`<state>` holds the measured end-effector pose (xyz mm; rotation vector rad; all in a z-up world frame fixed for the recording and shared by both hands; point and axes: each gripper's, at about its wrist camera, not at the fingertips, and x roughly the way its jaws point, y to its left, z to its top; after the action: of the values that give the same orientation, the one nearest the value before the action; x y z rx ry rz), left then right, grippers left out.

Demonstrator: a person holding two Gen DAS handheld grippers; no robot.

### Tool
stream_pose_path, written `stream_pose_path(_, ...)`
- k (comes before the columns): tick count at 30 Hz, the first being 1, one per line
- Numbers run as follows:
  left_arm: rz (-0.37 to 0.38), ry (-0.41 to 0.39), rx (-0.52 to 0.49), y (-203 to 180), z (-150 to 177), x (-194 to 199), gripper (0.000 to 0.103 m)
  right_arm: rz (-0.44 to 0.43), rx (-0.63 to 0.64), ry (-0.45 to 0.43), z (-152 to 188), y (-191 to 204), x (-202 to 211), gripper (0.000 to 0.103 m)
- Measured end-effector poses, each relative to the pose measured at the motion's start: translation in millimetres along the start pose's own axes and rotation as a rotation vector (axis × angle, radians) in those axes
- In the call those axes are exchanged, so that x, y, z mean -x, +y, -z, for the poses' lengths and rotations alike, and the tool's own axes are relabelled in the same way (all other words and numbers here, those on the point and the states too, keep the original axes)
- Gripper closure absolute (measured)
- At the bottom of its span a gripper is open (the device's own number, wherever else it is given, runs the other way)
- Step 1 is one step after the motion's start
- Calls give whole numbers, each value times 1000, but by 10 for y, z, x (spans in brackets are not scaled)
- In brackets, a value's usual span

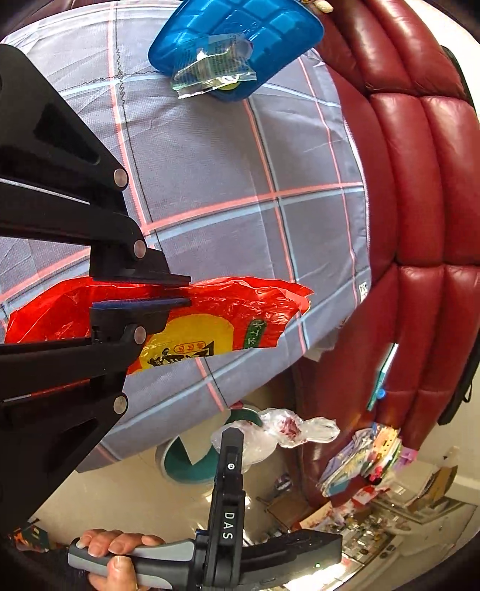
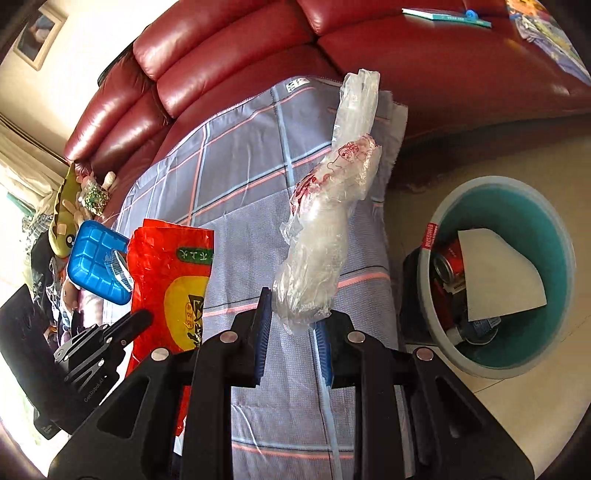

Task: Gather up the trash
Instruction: 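Carry both bags over the teal bin and open the left tool to drop the red bag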

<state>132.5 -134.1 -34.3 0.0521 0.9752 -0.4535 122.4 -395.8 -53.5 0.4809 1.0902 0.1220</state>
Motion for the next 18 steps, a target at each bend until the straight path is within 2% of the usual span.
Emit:
stream_pose_path(11,45,5,-143,-763,-271,-101,96,11,-75,-74,106,-596,515,82)
stream_pose_path(18,111,41,-229,-1382,-447,-382,96,69,-136,-108,246,-1147,865,82)
